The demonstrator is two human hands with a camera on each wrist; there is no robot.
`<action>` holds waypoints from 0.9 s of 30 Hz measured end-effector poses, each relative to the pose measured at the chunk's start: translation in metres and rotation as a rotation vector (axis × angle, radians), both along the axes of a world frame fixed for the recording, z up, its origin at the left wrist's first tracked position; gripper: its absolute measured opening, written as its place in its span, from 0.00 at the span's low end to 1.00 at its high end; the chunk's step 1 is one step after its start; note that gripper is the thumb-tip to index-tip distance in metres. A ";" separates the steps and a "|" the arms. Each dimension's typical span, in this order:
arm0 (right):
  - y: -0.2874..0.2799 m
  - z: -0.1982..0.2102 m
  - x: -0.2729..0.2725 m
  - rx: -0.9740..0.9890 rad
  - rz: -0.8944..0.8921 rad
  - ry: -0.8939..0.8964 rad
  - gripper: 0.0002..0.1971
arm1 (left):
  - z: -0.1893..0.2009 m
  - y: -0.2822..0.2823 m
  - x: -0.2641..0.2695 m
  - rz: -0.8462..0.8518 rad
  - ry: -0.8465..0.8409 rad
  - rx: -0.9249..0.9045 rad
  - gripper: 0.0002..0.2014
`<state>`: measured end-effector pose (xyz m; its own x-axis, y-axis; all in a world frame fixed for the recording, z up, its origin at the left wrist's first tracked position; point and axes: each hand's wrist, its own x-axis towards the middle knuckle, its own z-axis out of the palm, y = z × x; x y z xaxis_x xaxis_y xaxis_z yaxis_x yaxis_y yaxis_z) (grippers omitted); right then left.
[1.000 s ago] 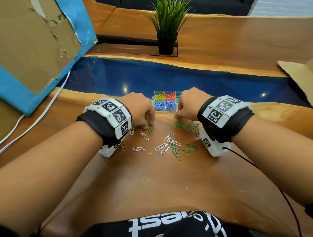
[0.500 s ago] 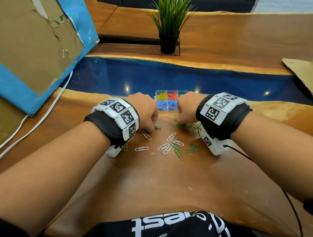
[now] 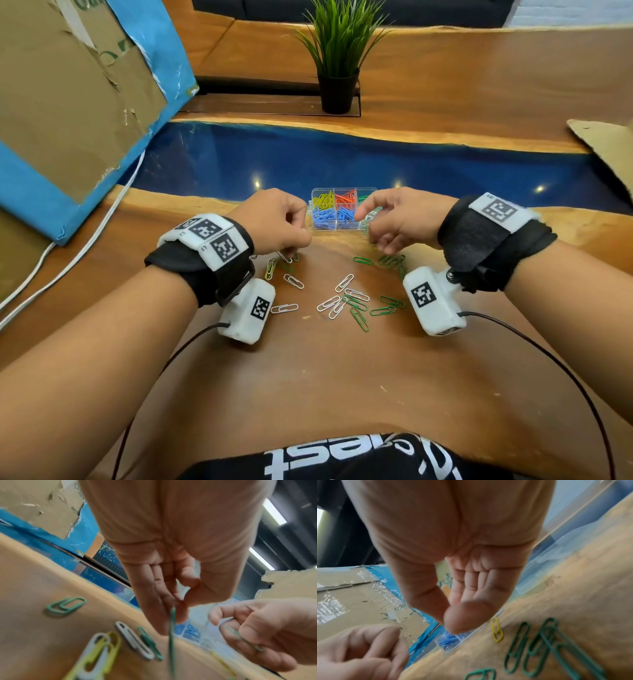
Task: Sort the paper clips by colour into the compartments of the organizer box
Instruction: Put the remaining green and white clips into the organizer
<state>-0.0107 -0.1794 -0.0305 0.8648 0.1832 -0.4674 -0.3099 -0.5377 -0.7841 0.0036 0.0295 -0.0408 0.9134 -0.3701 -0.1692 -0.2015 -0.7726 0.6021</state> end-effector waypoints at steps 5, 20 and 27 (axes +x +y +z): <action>0.000 -0.001 0.001 0.165 -0.180 0.098 0.12 | 0.001 0.006 0.007 -0.017 -0.036 0.022 0.09; 0.030 -0.009 -0.009 -0.810 0.369 -0.296 0.11 | 0.003 -0.008 -0.013 -0.341 0.059 0.563 0.02; 0.028 -0.010 -0.010 -0.844 0.455 -0.225 0.14 | 0.006 0.000 -0.010 -0.275 0.122 0.386 0.03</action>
